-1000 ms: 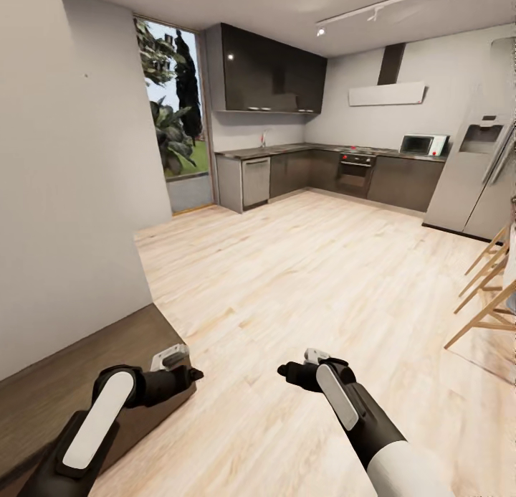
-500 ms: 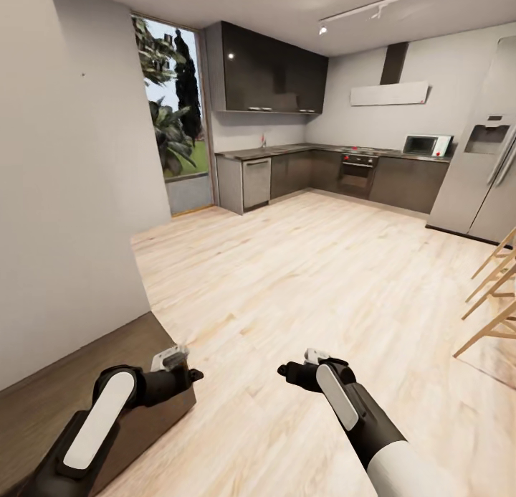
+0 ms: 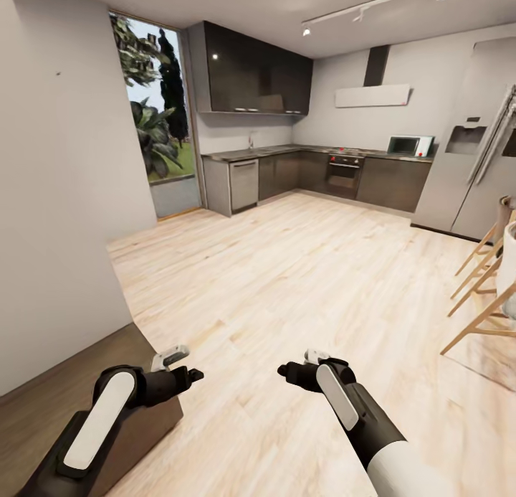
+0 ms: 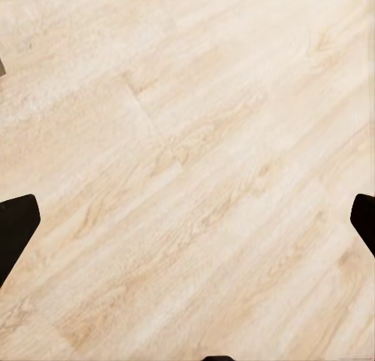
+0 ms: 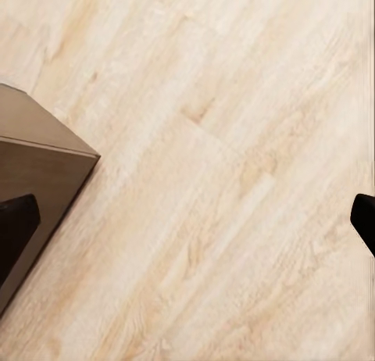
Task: Place each of the two pumpkins and all three candles from the living room inside a cabinet in the living room (use any cabinet), then make sure every cabinet is closed, and position the cauldron so it is next to a table in the living room.
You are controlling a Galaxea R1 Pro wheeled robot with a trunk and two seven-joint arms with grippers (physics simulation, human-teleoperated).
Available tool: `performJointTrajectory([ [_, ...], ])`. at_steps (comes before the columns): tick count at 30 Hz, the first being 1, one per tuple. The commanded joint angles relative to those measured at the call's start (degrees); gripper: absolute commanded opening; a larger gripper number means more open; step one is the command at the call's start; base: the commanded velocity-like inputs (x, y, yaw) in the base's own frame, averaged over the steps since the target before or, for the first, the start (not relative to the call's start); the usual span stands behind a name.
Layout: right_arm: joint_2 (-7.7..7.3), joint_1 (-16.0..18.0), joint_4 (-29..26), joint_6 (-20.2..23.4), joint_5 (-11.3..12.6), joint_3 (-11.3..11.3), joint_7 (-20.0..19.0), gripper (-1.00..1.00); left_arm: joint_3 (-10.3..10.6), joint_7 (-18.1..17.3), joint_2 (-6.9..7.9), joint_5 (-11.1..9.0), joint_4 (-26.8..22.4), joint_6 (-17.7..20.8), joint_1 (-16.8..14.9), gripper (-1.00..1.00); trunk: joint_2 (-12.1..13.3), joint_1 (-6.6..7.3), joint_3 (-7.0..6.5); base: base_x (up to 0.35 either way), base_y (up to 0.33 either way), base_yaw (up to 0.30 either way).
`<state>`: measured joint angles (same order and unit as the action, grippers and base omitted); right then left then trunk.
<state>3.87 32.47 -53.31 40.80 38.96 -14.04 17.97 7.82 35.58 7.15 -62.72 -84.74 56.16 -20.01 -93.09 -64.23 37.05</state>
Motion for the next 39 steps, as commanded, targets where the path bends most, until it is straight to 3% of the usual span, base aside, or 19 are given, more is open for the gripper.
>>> performJointTrajectory([
  [1, -0.01, 0.05, -0.04, 0.07, 0.59, -0.11, 0.57, 1.0, 0.08, 0.61, 0.05, -0.57, -0.08, 0.02, -0.03, 1.0, -0.03, 0.0, 0.02, 0.001, -0.001, -0.266],
  [22, 0.06, 0.05, -0.04, 0.07, 0.66, -0.08, 0.57, 1.0, 0.09, 0.64, 0.02, -0.65, -0.08, 0.0, -0.03, 1.0, -0.03, 0.0, -0.79, 0.0, 0.0, -0.271],
  [39, 0.08, 0.05, 0.04, 0.07, 0.68, -0.02, 0.57, 1.0, 0.09, 0.56, -0.03, -0.72, -0.08, 0.03, -0.02, 1.0, -0.03, 0.0, -1.15, 0.0, 0.0, -0.124],
])
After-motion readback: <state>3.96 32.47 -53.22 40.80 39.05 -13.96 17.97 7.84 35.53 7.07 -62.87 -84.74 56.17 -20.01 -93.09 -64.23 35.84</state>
